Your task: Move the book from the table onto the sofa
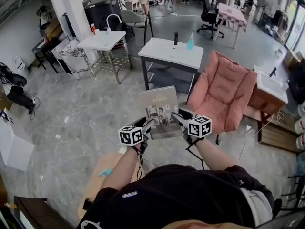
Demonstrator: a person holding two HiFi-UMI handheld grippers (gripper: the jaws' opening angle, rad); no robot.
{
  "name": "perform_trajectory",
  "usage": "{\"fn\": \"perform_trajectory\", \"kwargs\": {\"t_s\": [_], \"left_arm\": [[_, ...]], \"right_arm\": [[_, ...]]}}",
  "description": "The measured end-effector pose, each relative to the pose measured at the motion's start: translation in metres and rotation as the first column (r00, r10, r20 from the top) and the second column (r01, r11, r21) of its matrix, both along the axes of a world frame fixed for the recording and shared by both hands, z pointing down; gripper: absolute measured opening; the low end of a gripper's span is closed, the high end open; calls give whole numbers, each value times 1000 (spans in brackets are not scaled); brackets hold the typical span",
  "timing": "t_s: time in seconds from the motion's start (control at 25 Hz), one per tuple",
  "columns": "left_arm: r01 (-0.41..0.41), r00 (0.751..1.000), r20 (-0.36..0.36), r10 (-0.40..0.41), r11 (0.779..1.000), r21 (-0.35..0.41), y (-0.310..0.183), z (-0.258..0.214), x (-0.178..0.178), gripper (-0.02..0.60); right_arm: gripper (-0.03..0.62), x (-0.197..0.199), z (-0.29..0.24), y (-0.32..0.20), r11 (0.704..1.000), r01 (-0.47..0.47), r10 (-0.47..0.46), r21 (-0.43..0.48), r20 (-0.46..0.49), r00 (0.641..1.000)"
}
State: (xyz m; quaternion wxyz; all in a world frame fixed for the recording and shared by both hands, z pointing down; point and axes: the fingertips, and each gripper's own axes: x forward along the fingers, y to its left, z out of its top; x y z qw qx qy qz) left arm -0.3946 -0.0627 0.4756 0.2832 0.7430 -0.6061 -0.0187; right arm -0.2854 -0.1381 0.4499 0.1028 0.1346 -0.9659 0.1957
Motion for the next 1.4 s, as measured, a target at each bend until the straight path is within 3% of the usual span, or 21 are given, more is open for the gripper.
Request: {"fn": "perform_trajectory", "kwargs": {"t_s": [0.2, 0.64, 1.12, 1.4], "left_arm": [[-92, 996, 8, 92, 995, 27, -17, -10, -1, 212], [-272, 962, 15, 272, 962, -8, -95, 4, 51, 209], [-345, 938, 11, 346, 936, -67, -237, 25, 120, 206], [-406, 913, -6, 408, 907, -115, -326, 48, 191, 206]], "right_arm": [[192, 5, -9, -5, 997, -82, 82, 2, 1, 997], [192, 69, 8, -62, 968, -251, 252, -27, 22, 968], [192, 141, 36, -197, 943, -318, 323, -101, 33, 946], [190, 215, 60, -278, 906, -393, 401, -158, 20, 916]]}}
